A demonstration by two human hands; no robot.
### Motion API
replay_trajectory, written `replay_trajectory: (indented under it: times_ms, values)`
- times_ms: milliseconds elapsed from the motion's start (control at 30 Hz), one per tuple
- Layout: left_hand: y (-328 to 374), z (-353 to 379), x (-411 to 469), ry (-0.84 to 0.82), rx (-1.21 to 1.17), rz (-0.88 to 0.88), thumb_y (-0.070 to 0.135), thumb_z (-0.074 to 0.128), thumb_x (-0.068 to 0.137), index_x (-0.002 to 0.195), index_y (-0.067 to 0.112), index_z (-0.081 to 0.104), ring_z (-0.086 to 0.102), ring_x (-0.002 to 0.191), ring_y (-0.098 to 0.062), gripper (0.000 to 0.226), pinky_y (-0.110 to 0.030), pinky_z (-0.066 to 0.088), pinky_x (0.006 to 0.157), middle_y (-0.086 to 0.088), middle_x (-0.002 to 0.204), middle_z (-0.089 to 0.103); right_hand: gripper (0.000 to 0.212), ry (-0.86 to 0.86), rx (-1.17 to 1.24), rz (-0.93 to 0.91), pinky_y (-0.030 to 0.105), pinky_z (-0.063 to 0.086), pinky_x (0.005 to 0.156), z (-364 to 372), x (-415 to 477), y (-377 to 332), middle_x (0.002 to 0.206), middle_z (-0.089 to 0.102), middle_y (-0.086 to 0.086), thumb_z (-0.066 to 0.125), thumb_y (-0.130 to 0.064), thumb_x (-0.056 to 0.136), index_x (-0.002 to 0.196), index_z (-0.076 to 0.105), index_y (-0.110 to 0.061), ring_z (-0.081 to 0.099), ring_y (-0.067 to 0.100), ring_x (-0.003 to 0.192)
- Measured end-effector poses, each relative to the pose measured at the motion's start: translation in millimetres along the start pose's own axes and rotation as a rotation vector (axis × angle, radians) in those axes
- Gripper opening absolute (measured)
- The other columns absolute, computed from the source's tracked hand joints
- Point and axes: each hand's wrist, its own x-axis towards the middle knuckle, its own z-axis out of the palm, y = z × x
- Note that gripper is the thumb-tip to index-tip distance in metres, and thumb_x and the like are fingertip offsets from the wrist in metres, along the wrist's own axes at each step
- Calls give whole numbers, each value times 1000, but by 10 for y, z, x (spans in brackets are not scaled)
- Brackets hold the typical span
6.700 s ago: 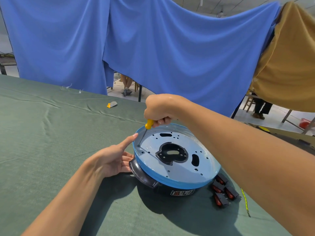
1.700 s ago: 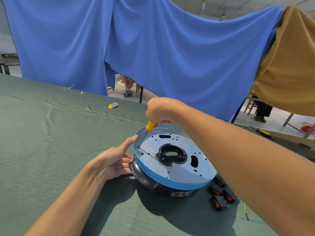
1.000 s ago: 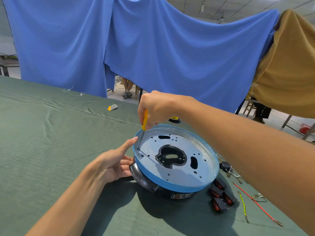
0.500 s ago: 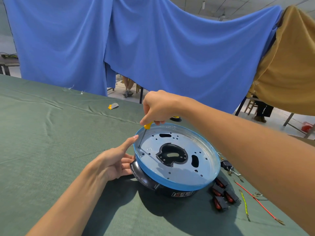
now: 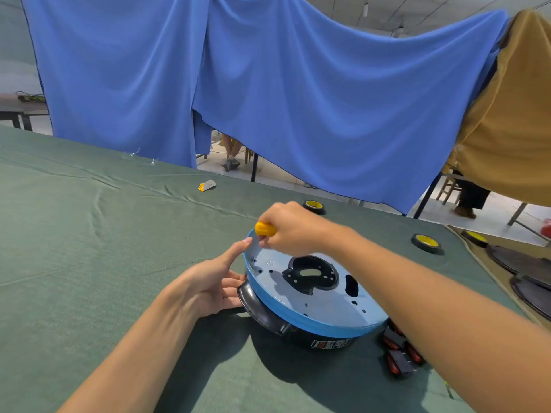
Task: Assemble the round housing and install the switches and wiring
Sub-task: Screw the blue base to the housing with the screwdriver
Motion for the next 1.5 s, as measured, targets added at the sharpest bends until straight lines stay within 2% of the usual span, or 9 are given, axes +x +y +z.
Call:
replay_trajectory:
  times_ms: [67, 167, 333, 567, 667, 800, 1033, 1367, 1500]
  values:
    - [1, -1, 0, -1, -3, 5, 56, 81, 53, 106, -9, 61, 70, 65, -29, 86, -34, 57, 53, -22, 93, 68, 25, 29, 11, 34, 38, 46, 59, 176, 15, 30, 73, 61, 11, 68, -22, 86, 64, 59, -14, 57, 29, 71]
    - [5, -3, 1, -11, 0, 6, 56, 81, 49, 103, -9, 63, 71, 65, -29, 86, -33, 57, 52, -22, 91, 69, 31, 82, 44, 93, 37, 48, 55, 337, 67, 64, 65, 59, 9, 68, -26, 82, 55, 56, -17, 60, 30, 66]
    - [2, 5, 3, -11, 2, 3, 54, 82, 43, 101, -9, 62, 71, 62, -28, 88, -32, 56, 50, -22, 91, 69, 14, 95, 30, 96, 44, 54, 62, 406, 130, 46, 74, 63, 10, 69, -25, 84, 76, 69, -14, 63, 30, 72]
    - [-5, -8, 46, -14, 12, -2, 56, 78, 53, 104, -10, 60, 70, 63, -27, 85, -33, 57, 52, -21, 91, 68, 3, 81, 8, 46, 48, 57, 64, 444, 127, 33, 76, 63, 8, 68, -14, 82, 79, 68, -14, 63, 27, 73]
    - [-8, -24, 63, -14, 5, -5, 54, 78, 63, 107, -10, 60, 70, 62, -27, 81, -33, 57, 52, -21, 90, 68, 6, 78, -47, -9, 48, 55, 66, 477, 101, 31, 80, 62, 9, 63, -9, 82, 80, 64, -14, 61, 28, 74]
    - [-6, -17, 54, -16, 12, 2, 55, 82, 43, 101, -9, 61, 70, 60, -27, 89, -32, 56, 50, -20, 83, 69, 5, 78, -103, -83, 49, 53, 73, 494, 49, 66, 87, 61, 7, 60, -8, 85, 86, 62, -12, 59, 26, 80]
    - [-9, -32, 59, -43, 16, 17, 57, 83, 41, 101, -7, 63, 70, 64, -28, 90, -32, 56, 52, -21, 89, 68, 13, 29, -125, -158, 48, 49, 82, 420, 28, 110, 104, 60, 7, 56, -8, 91, 101, 64, -11, 55, 24, 96]
    - [-18, -44, 84, -47, 18, 19, 63, 82, 44, 97, -5, 65, 70, 65, -26, 87, -34, 58, 56, -18, 83, 70, 5, 99, -121, -117, 42, 54, 68, 494, 26, 25, 87, 58, 5, 63, -9, 86, 82, 63, -13, 58, 23, 79]
    - [-20, -45, 78, -44, 16, 21, 61, 83, 43, 96, -5, 64, 69, 63, -26, 87, -34, 58, 56, -18, 83, 68, 12, 131, -133, -52, 36, 45, 58, 548, 35, -16, 82, 49, 4, 61, -9, 86, 79, 52, -13, 55, 25, 76]
